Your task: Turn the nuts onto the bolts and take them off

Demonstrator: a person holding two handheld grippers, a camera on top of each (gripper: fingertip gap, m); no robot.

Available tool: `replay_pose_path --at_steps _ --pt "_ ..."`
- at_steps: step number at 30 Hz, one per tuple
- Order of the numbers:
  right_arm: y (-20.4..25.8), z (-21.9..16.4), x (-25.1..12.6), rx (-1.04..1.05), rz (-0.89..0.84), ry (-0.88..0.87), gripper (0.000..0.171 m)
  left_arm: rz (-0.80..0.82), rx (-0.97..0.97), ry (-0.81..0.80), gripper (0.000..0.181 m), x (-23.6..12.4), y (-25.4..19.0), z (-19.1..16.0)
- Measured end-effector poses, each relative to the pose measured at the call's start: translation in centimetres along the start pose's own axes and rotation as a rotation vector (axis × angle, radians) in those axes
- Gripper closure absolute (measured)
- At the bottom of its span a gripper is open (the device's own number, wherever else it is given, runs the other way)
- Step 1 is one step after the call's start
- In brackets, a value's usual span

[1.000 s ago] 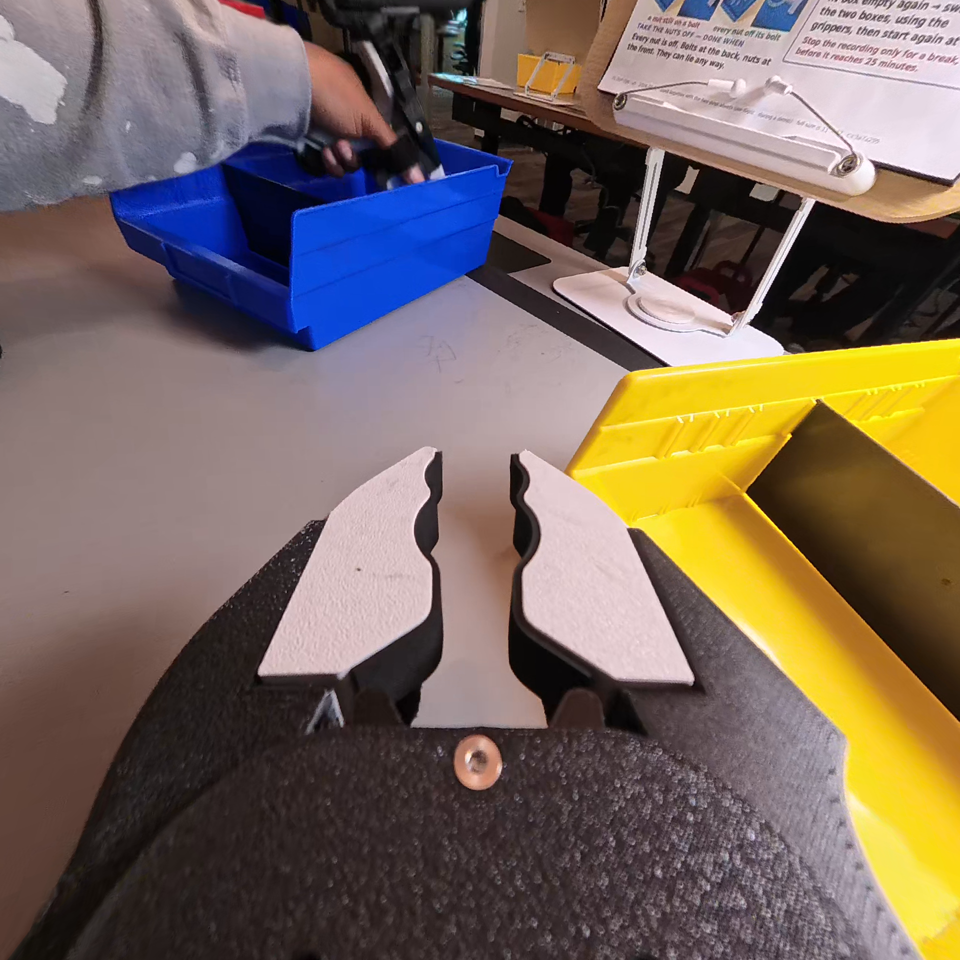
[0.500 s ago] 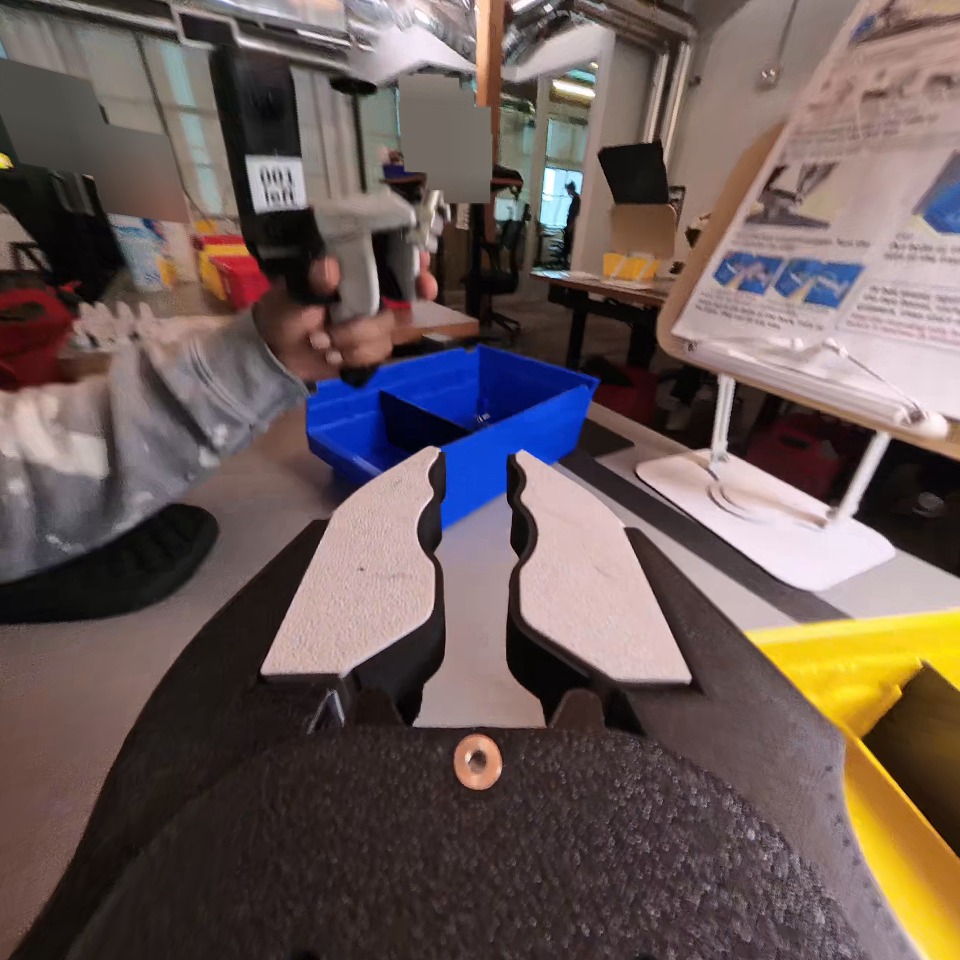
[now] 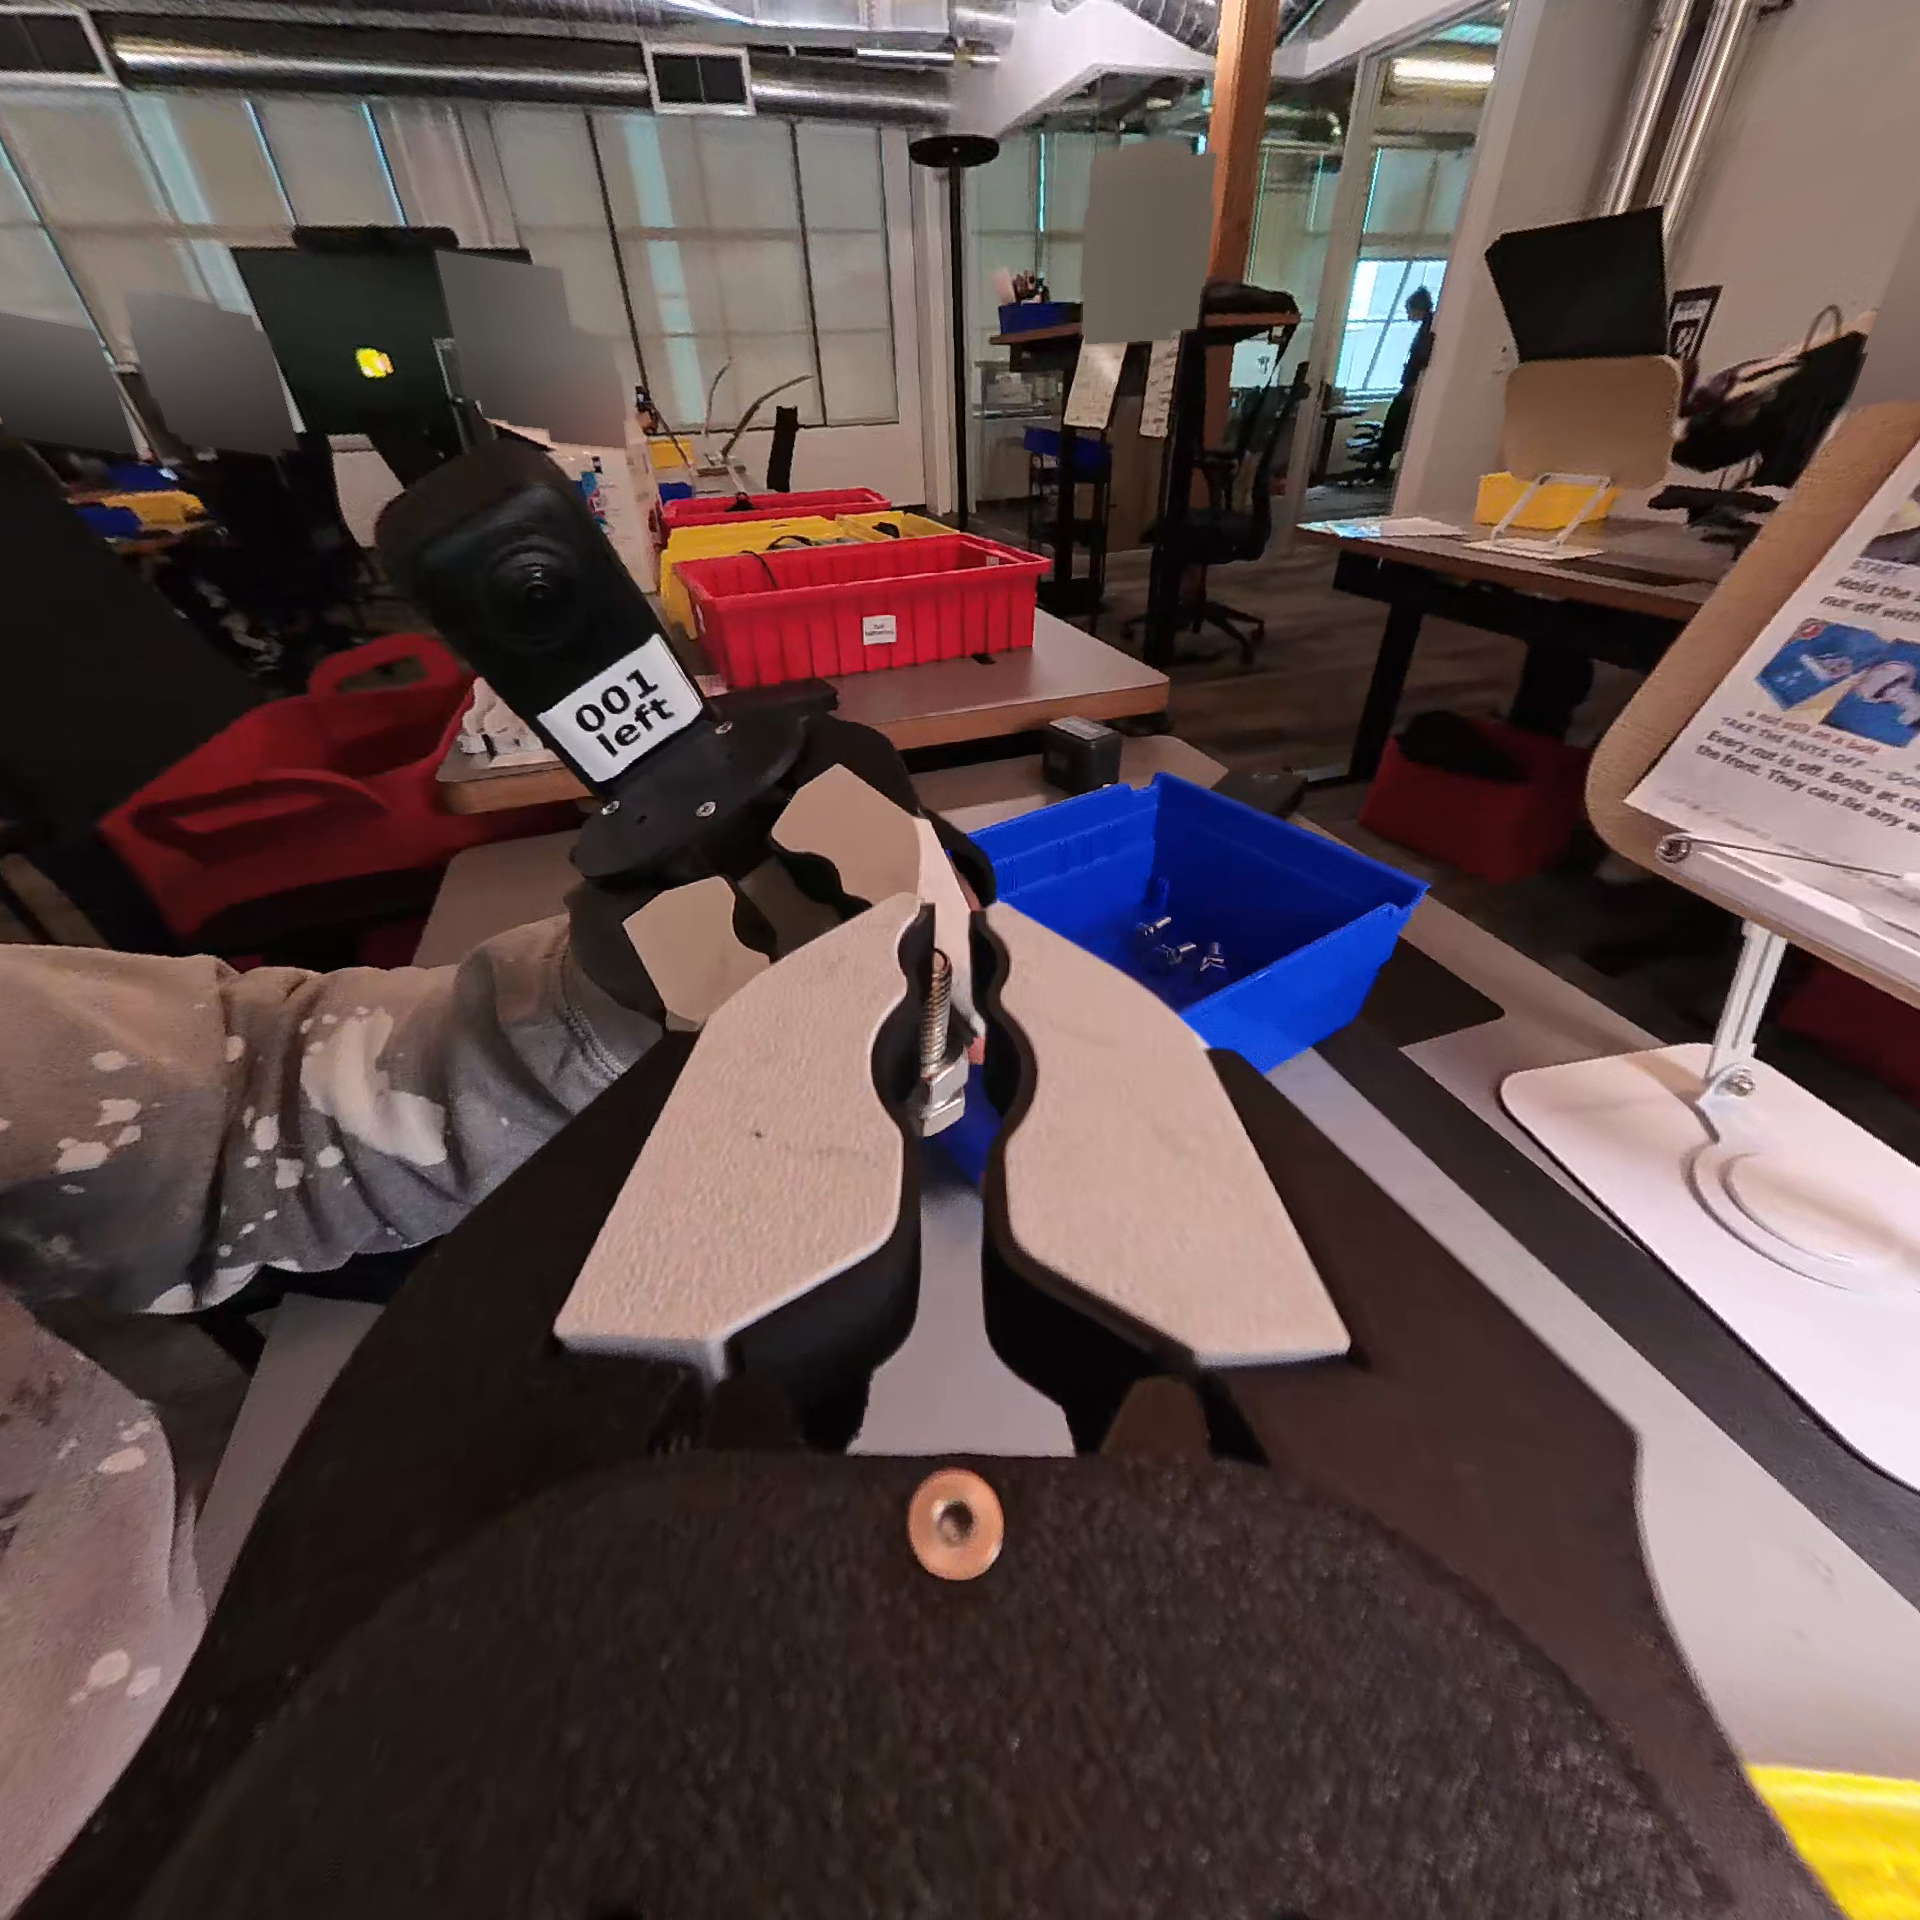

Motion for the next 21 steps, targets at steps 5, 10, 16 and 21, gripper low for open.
replay_pose_path --at_steps 5,10,16,21 --pt "-0.3 0.0 -1.0 0.035 0.055 0.013 0.151 0.006 -0.004 0.003 0.162 -0.1 0.0 0.1" --pt "-0.1 -1.2 -0.5 0.002 0.061 0.088 0.155 0.008 -0.016 0.012 0.162 0.1 -0.1 -0.2" --pt "-0.2 -0.6 -1.2 -0.051 0.056 0.045 0.161 -0.082 -0.294 -0.127 0.149 0.0 0.2 0.3" --pt "0.0 0.3 -2.2 -0.044 0.108 -0.024 0.161 -0.173 -0.480 -0.168 0.145 0.1 0.5 -0.4"
Point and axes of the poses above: each gripper's, where its closed fingertips meet, x out along the fingers, z out of its top, y = z × x across the jaws, the point moved 5 cm from there along -x, back along the fingers, and after that the axes turned 3 degrees about -z, right-handed, at the moved point
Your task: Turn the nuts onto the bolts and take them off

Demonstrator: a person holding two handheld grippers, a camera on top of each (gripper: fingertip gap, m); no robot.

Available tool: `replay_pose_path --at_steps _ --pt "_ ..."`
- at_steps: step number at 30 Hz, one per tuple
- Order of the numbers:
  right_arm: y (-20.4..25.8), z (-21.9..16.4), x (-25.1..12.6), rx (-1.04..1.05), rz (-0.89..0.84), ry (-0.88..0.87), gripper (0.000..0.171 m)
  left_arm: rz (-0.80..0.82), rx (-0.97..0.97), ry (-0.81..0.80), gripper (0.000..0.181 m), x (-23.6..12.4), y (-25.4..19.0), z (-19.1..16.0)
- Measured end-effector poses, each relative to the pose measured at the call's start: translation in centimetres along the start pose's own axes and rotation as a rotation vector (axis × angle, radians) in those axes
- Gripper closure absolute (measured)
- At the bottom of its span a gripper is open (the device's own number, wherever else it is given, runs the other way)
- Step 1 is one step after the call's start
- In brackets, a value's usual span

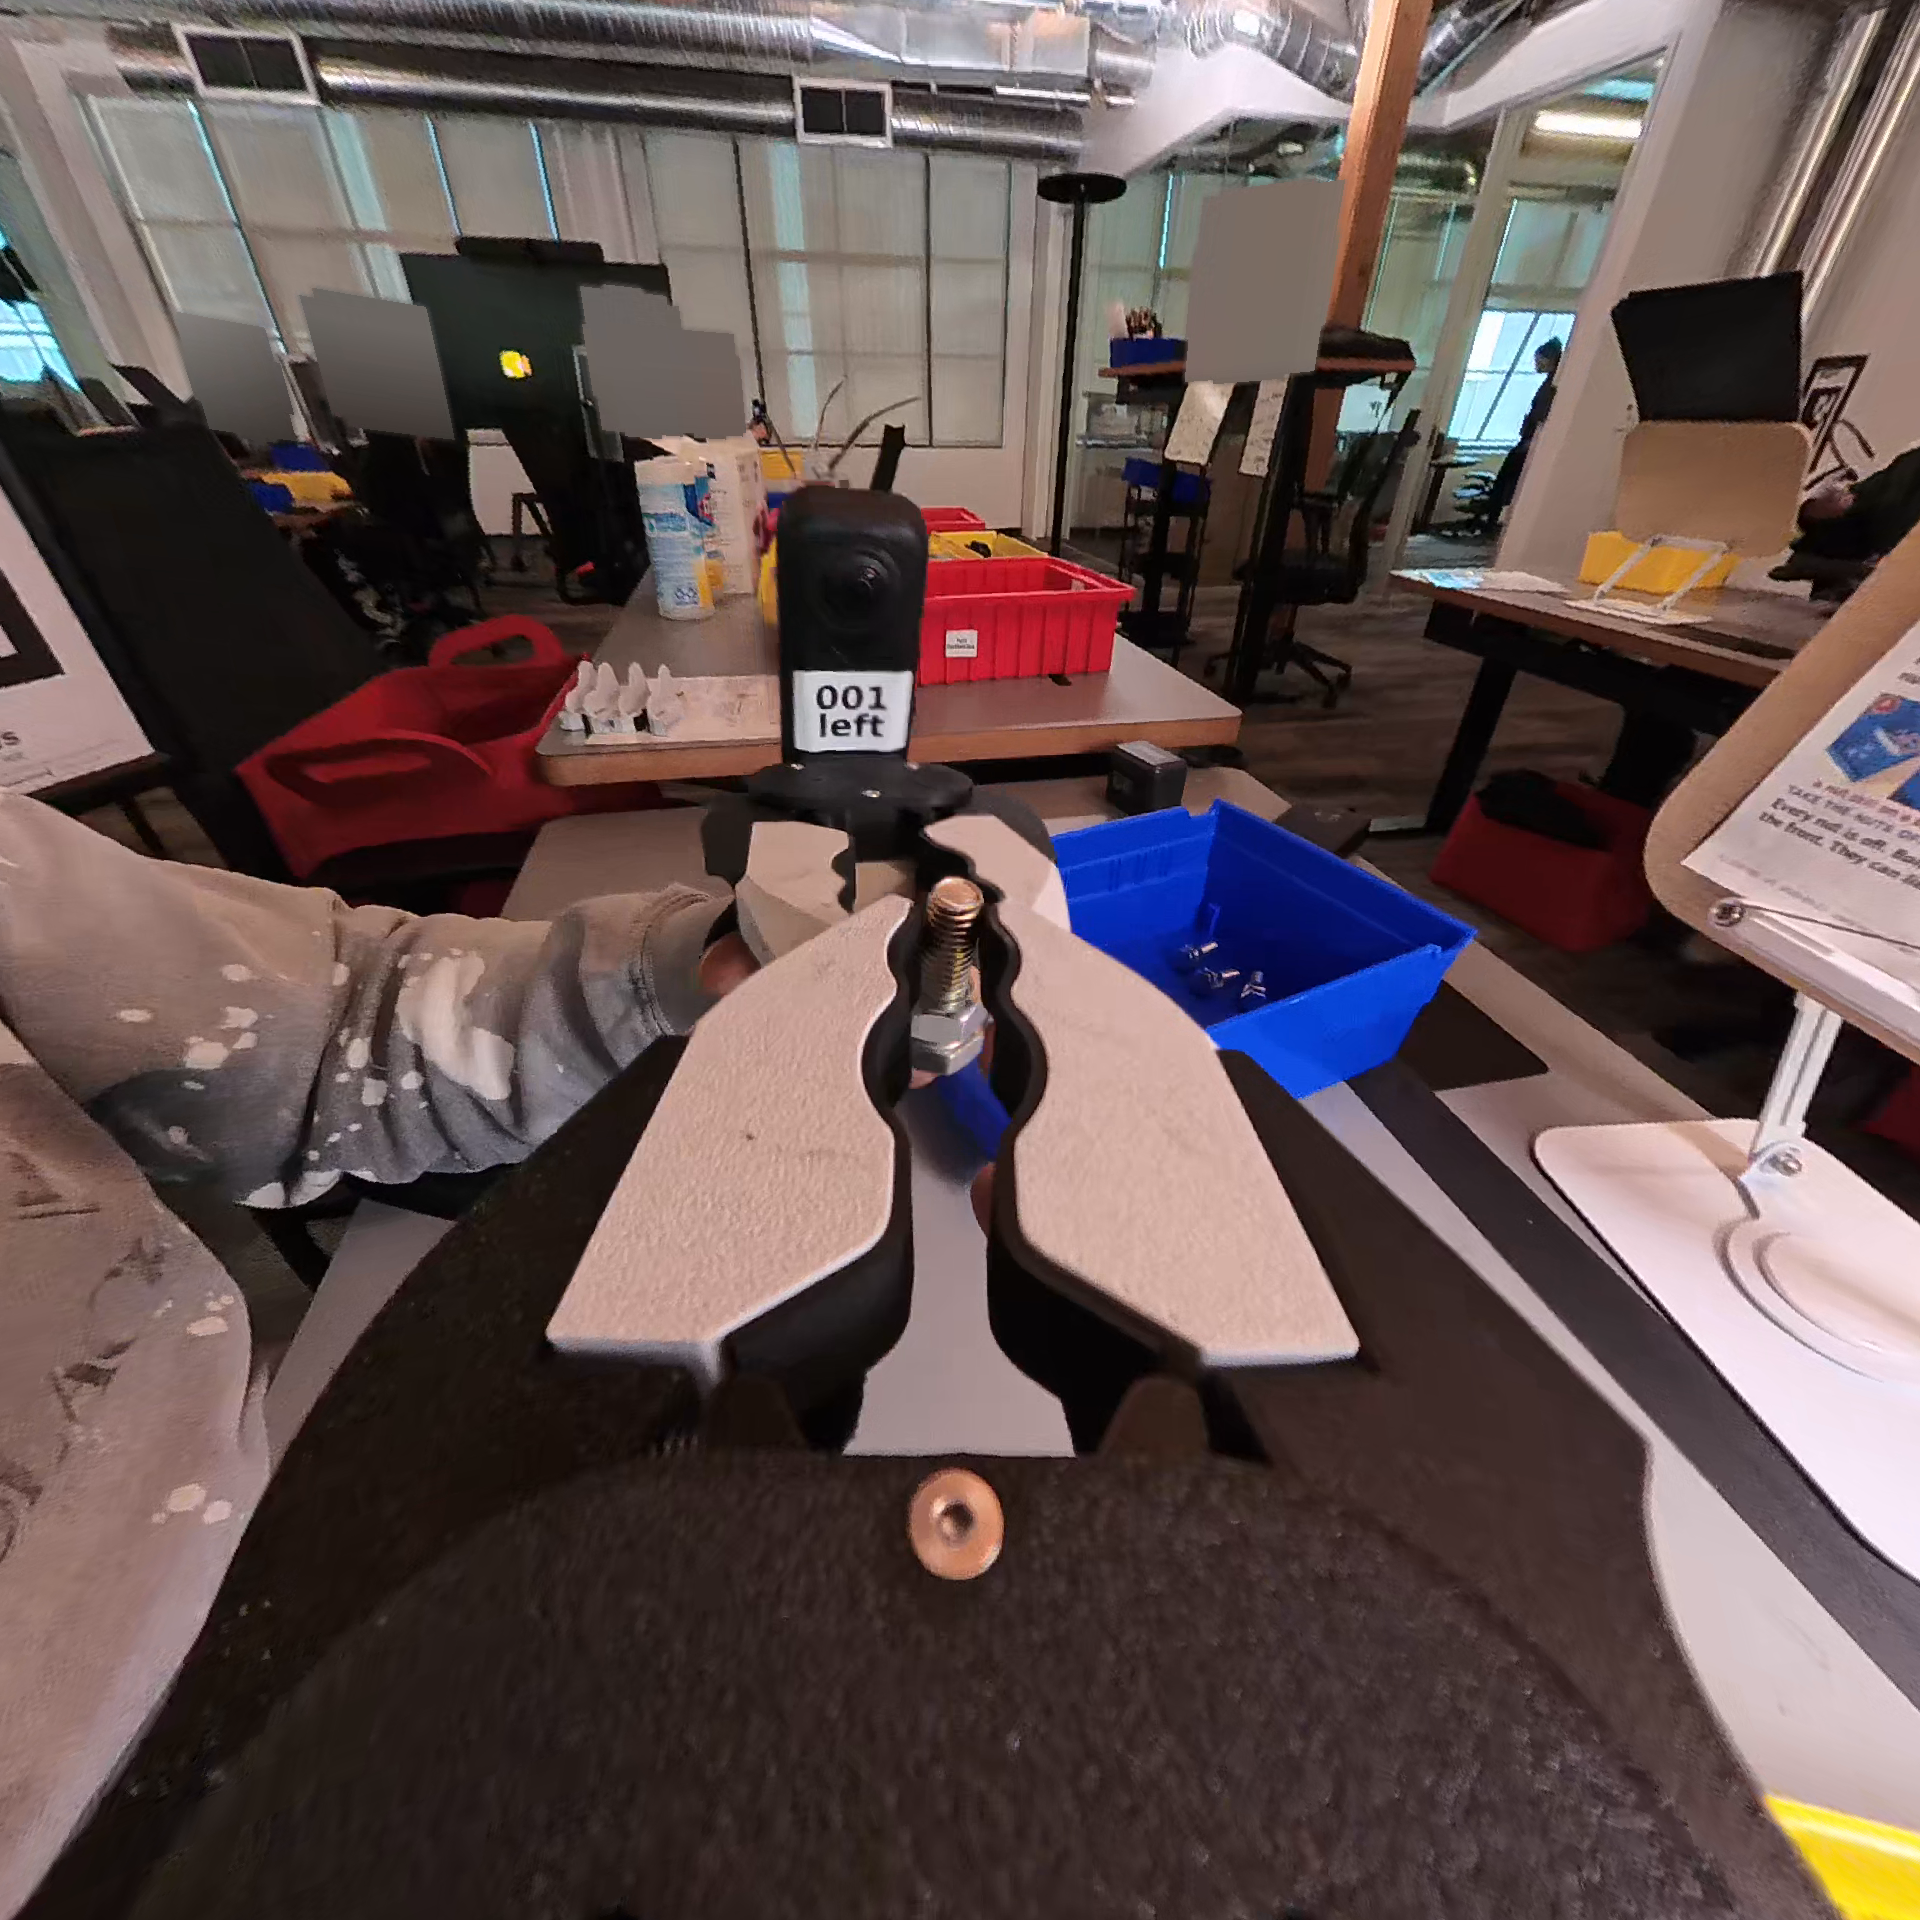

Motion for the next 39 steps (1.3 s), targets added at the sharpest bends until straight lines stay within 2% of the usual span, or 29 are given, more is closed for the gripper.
replay_pose_path --at_steps 6,13,21,34,36,39 --pt "1.1 0.3 -0.2 -0.028 0.102 -0.041 0.162 -0.121 -0.065 -0.015 0.155 0.9 -1.1 -0.4" --pt "3.1 0.0 -0.9 0.005 0.377 -0.112 0.162 -0.339 -0.114 -0.003 0.160 1.9 -3.7 -1.0" --pt "3.9 -0.4 -1.3 0.060 0.538 -0.162 0.161 -0.430 -0.150 -0.042 0.163 2.7 -4.9 -1.1" --pt "4.2 -0.6 -1.7 0.077 0.600 -0.151 0.162 -0.436 -0.134 -0.018 0.162 3.2 -5.3 -1.4" --pt "3.7 -0.4 -1.7 0.079 0.558 -0.170 0.161 -0.364 -0.123 -0.030 0.163 3.3 -4.7 -1.0" --pt "1.8 0.4 -1.7 0.073 0.368 -0.216 0.159 -0.153 -0.077 -0.058 0.163 2.9 -2.8 -0.3"
Point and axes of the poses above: each gripper's, where its closed fingertips meet, x out along the fingers, z out of its top, y = z × x across the jaws, the point moved 5 cm from there along -x, back along the fingers, and after that the axes turned 3 degrees about -z, right-handed, at the moved point
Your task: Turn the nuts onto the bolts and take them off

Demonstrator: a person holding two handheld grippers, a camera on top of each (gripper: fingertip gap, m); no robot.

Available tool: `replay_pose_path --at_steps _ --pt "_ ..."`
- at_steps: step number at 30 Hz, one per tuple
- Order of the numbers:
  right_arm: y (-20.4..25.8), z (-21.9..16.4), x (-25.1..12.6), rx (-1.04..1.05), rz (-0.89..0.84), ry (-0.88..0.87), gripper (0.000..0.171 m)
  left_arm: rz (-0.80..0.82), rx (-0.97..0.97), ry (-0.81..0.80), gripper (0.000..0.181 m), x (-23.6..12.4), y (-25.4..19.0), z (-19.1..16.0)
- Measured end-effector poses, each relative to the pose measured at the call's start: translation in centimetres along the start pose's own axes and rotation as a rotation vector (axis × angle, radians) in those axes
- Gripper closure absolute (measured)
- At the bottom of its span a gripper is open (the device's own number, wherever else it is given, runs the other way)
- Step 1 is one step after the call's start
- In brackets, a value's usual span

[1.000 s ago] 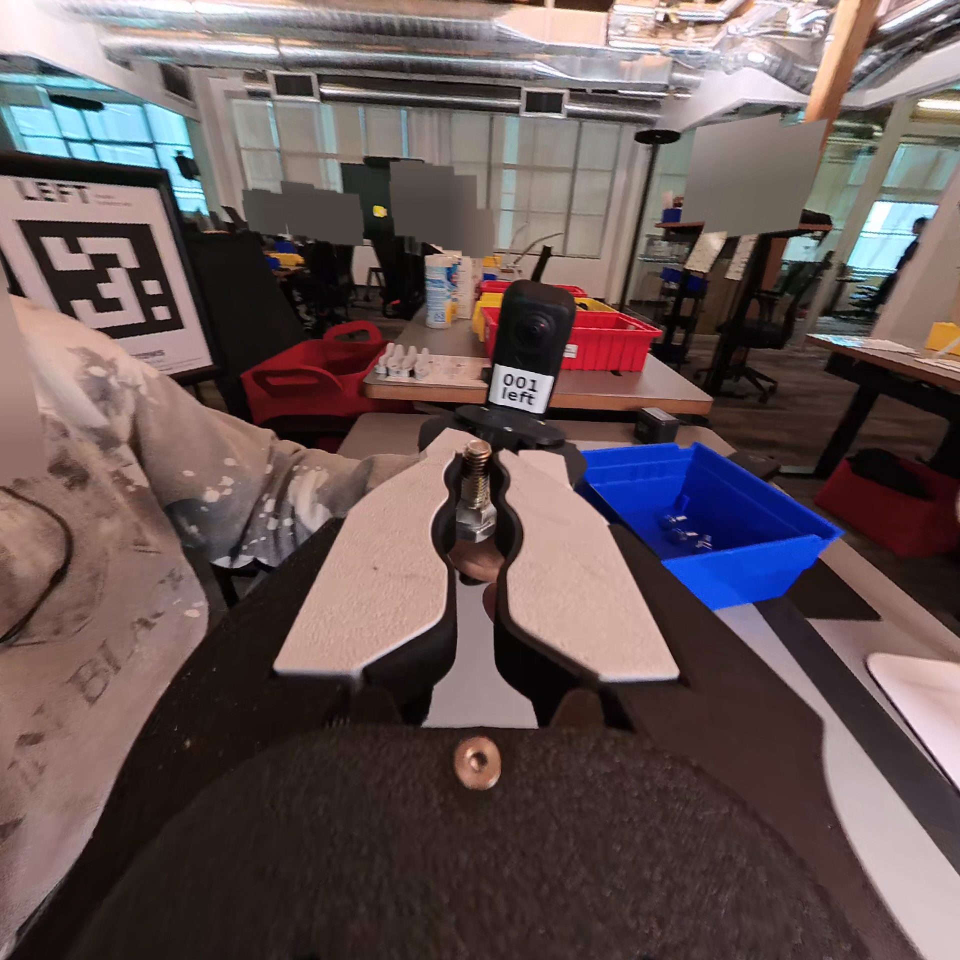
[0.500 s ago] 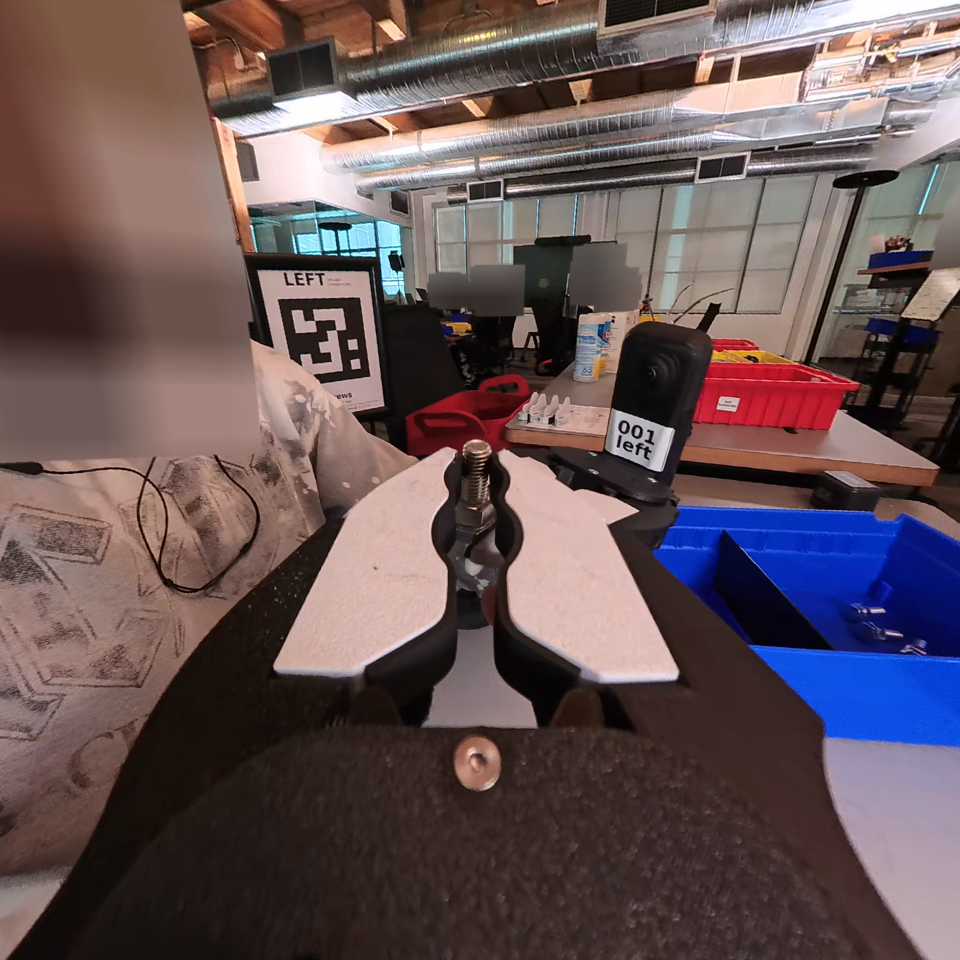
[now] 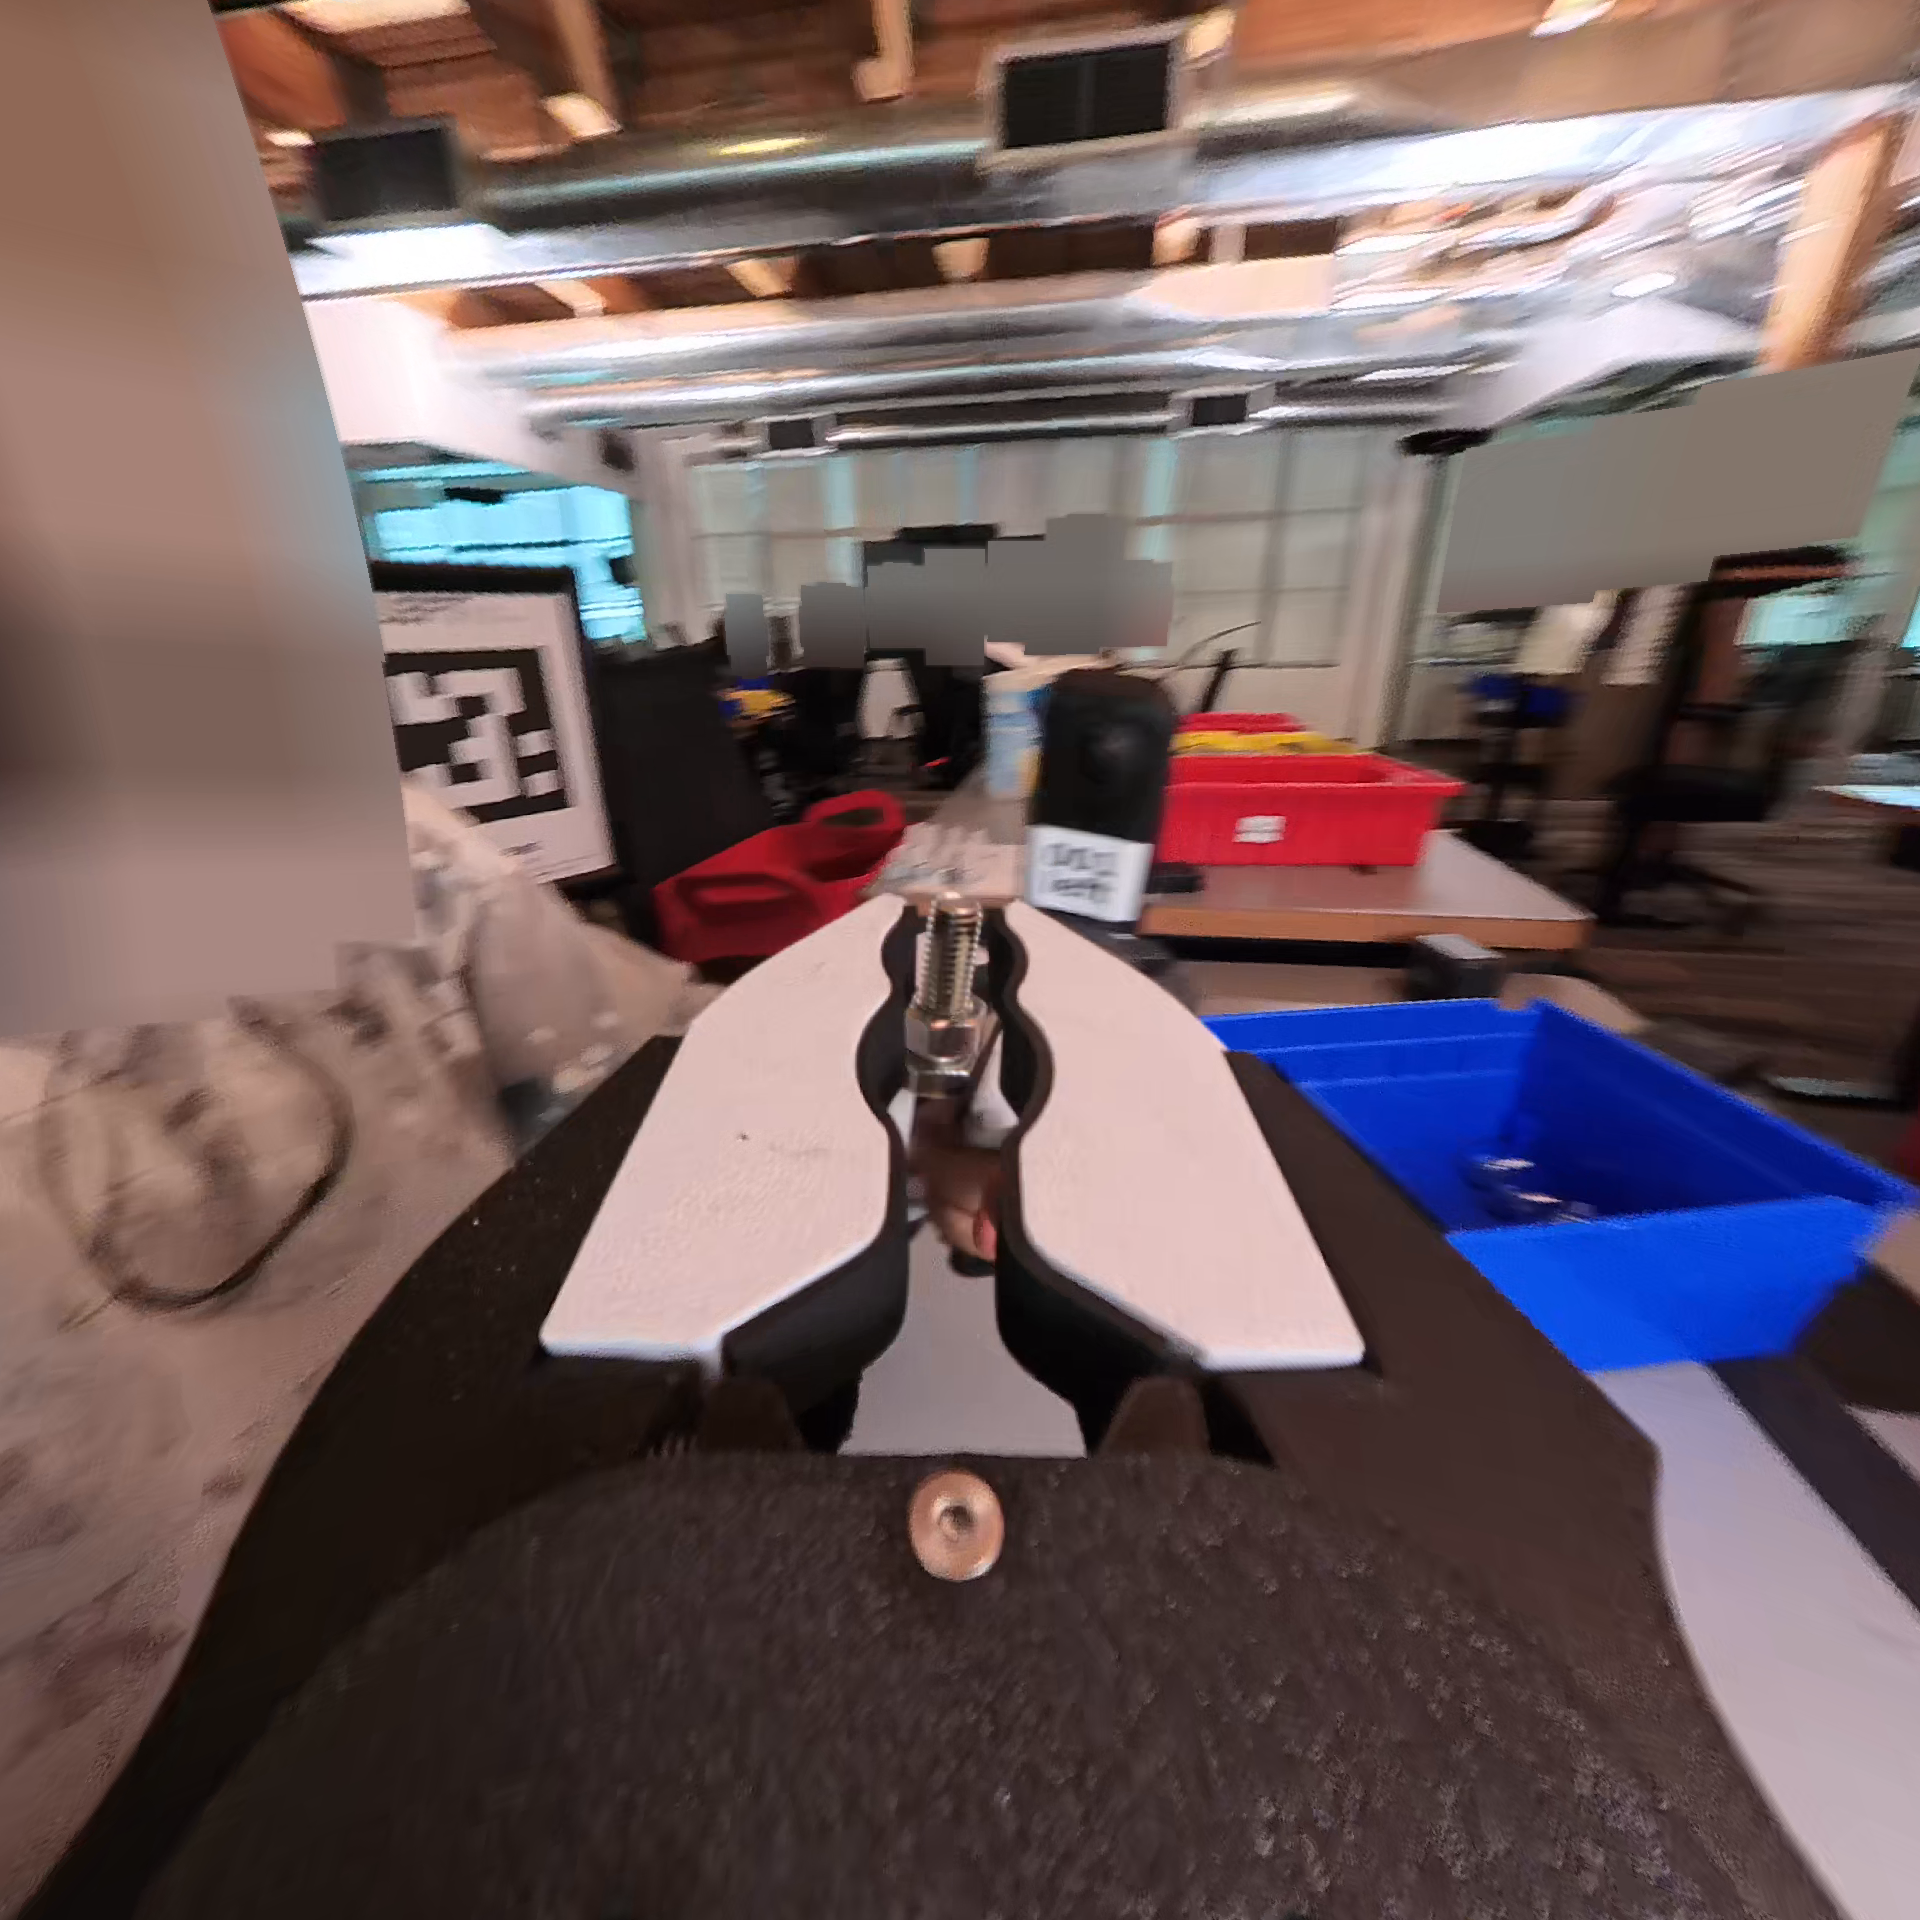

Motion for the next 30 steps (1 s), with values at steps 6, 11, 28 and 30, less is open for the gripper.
replay_pose_path --at_steps 6,11,28,30 --pt "-3.4 0.4 -1.0 -0.060 -0.388 0.040 0.146 0.523 0.144 -0.004 0.163 -2.7 4.1 0.5" --pt "-5.1 -1.9 0.4 -0.033 -0.530 0.123 0.138 0.686 0.225 0.038 0.163 -3.1 4.9 -0.1" --pt "-4.9 -1.8 0.5 -0.018 -0.512 0.117 0.138 0.593 0.204 -0.005 0.163 -2.6 4.2 0.1" --pt "-5.1 -2.2 0.7 -0.010 -0.520 0.138 0.138 0.578 0.218 -0.008 0.163 -2.4 3.9 0.2"
Point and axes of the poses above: each gripper's, where its closed fingertips meet, x out along the fingers, z out of its top, y = z × x across the jaws, the point moved 5 cm from there along -x, back along the fingers, and after that the axes turned 3 degrees about -z, right-handed, at the moved point
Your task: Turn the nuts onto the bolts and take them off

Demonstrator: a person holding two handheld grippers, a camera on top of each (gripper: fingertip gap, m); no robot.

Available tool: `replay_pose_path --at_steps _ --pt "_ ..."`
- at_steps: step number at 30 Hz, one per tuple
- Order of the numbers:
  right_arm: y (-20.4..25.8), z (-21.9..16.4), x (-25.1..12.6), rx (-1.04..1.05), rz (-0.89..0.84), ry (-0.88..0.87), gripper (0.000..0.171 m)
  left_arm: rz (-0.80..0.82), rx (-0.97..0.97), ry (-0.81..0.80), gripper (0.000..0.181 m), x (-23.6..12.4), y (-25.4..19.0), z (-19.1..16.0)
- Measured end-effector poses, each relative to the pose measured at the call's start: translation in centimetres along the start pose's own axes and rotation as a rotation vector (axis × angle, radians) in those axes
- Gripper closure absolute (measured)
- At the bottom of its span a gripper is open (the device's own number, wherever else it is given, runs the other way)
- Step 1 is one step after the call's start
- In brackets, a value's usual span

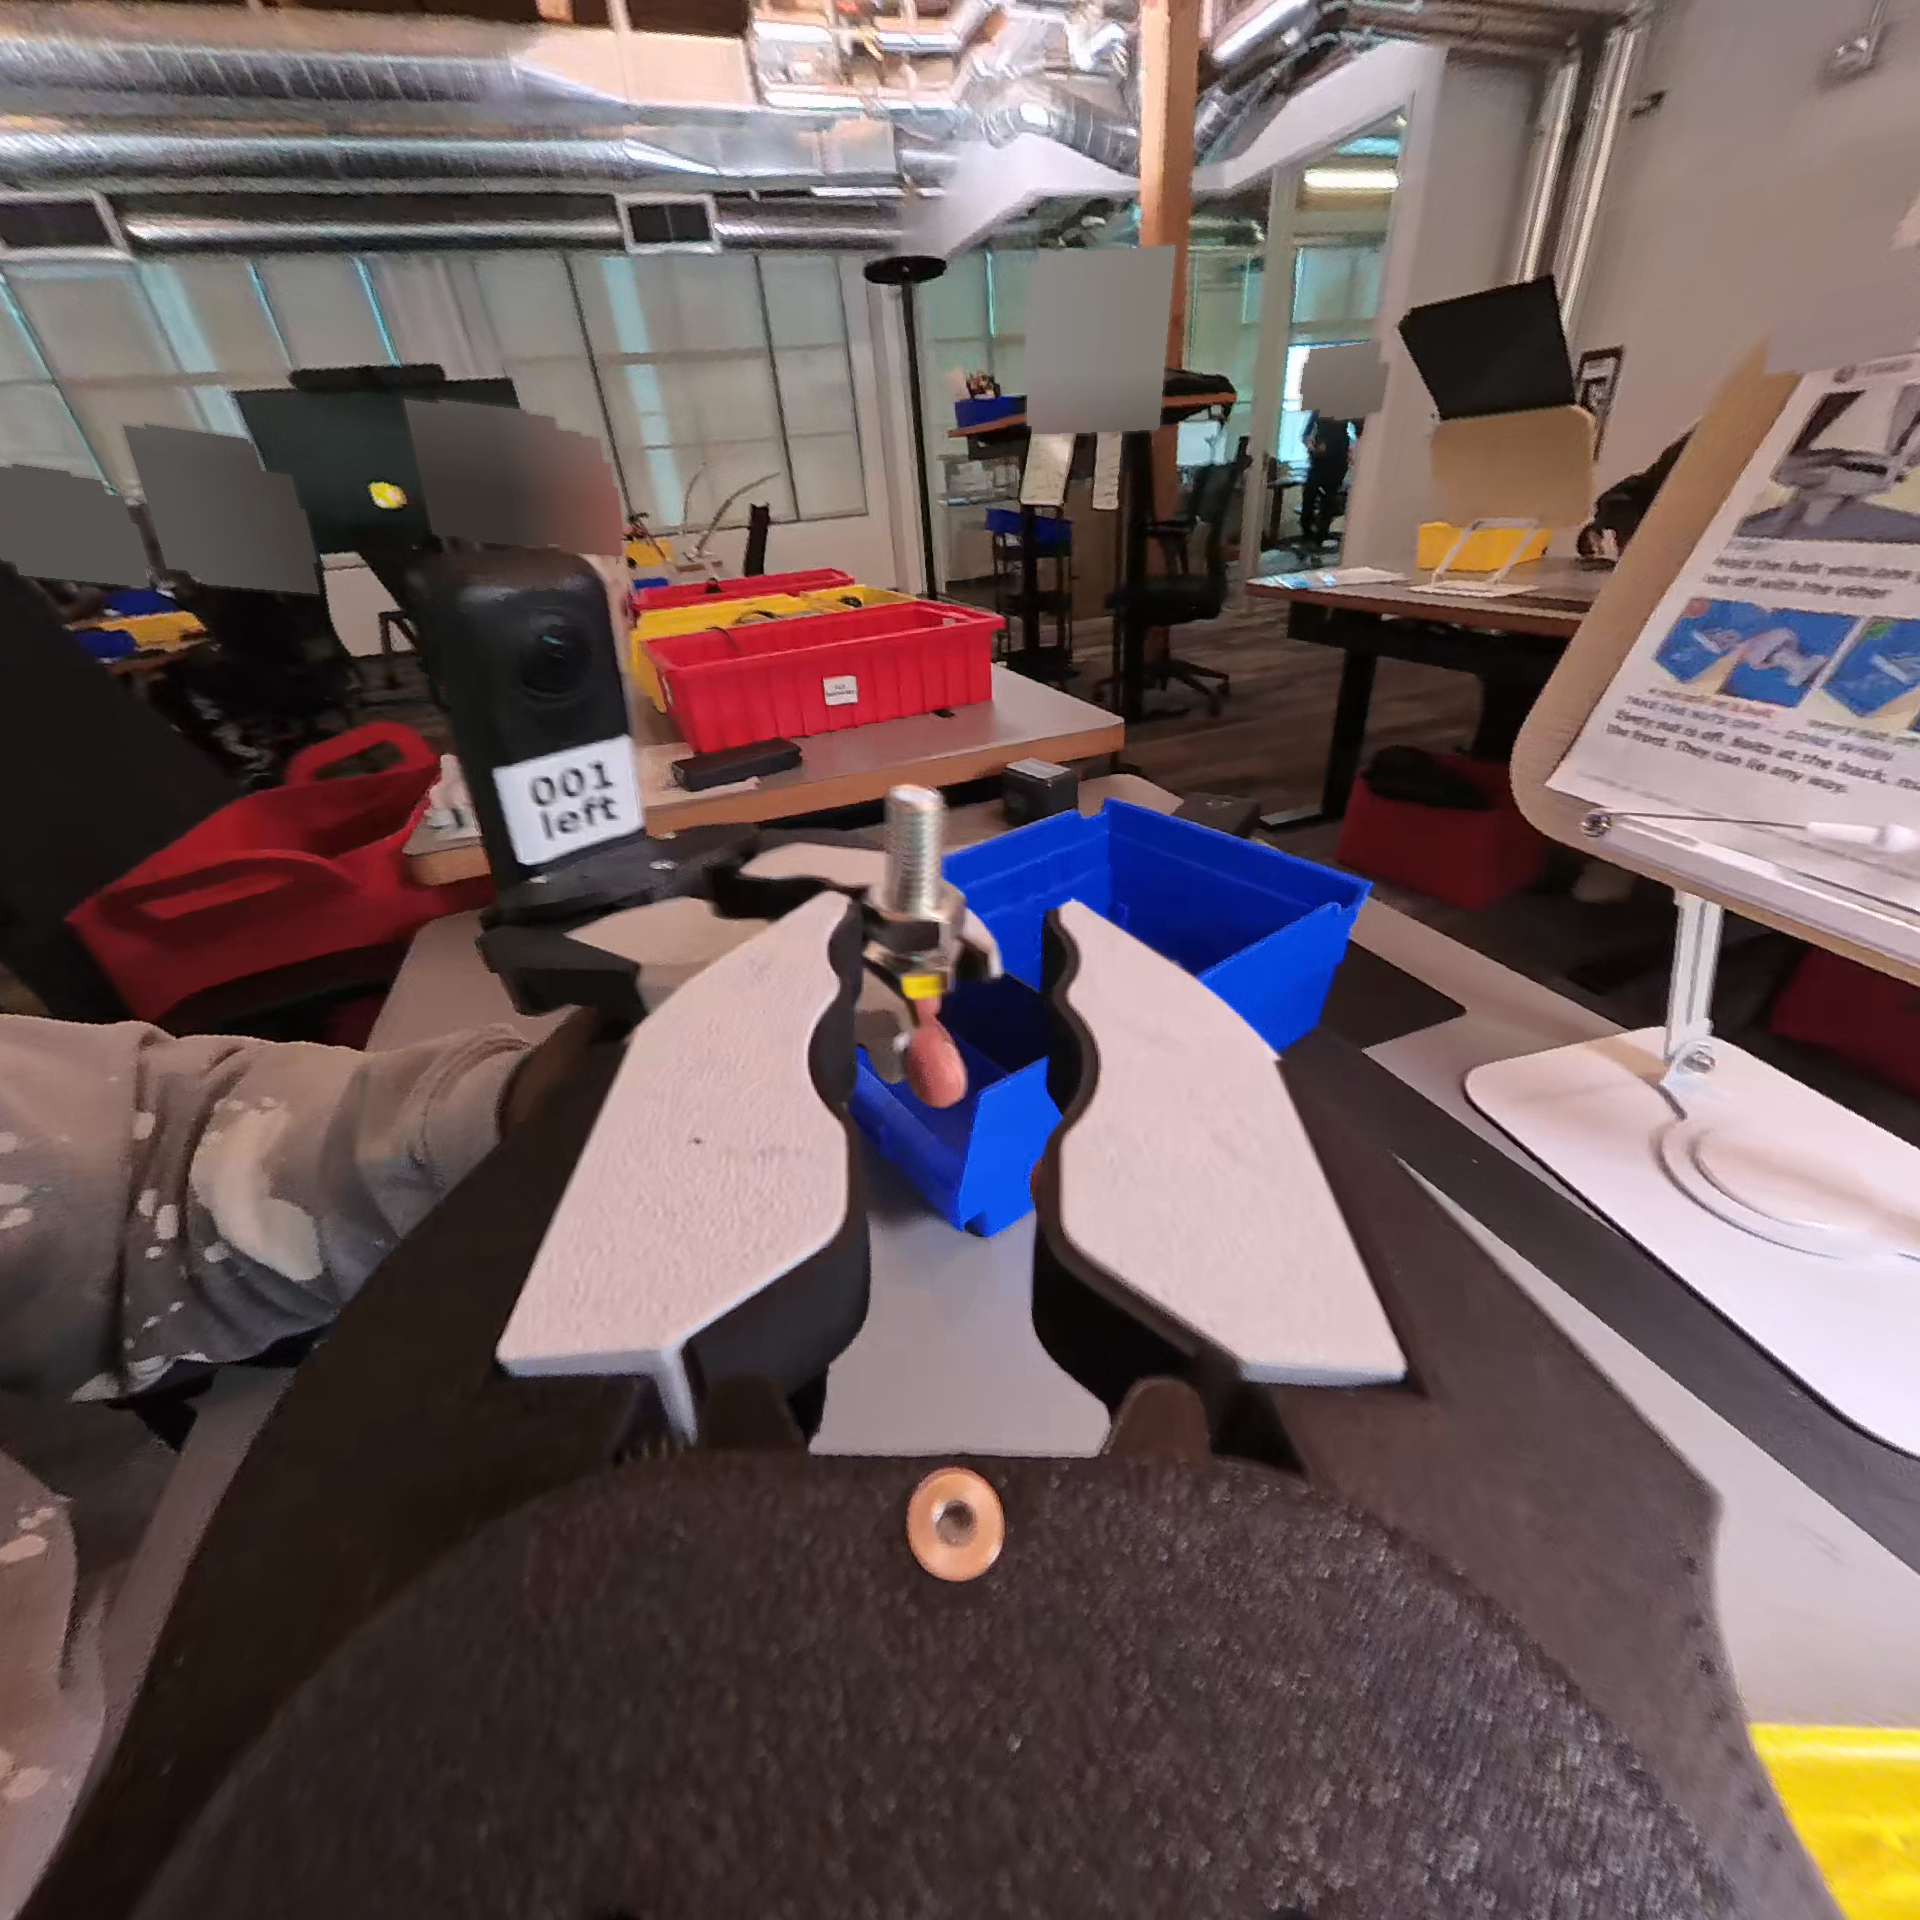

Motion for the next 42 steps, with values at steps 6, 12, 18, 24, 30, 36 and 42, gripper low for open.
replay_pose_path --at_steps 6,12,18,24,30,36,42 --pt "-2.4 0.9 -1.9 0.008 -0.118 -0.066 0.156 -0.011 -0.039 -0.043 0.163 -0.6 0.6 0.7" --pt "0.1 0.7 -0.4 -0.004 -0.021 -0.023 0.140 -0.012 -0.019 -0.042 0.163 -0.3 0.2 0.3" --pt "-1.1 0.7 -0.7 0.029 -0.090 -0.044 0.157 -0.025 -0.031 -0.101 0.163 -0.7 0.2 0.9" --pt "-0.6 1.4 -1.2 0.014 -0.046 -0.071 0.145 -0.019 -0.019 -0.106 0.163 -0.7 0.2 1.0" --pt "0.2 0.9 -0.2 0.004 -0.034 -0.041 0.139 -0.015 -0.005 -0.109 0.163 -0.6 -0.2 0.9" --pt "-1.1 1.8 -1.7 0.015 -0.088 -0.076 0.145 -0.028 0.001 -0.127 0.163 -0.9 -0.2 1.5" --pt "1.2 1.3 0.0 -0.016 -0.018 -0.034 0.132 -0.042 0.009 -0.113 0.163 -0.5 -0.7 1.0"
Point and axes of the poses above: each gripper's, where its closed fingertips meet, x out along the fingers, z out of its top, y = z × x across the jaws, the point moved 5 cm from there along -x, back along the fingers, and after that the axes turned 3 degrees about -z, right-handed, at the moved point
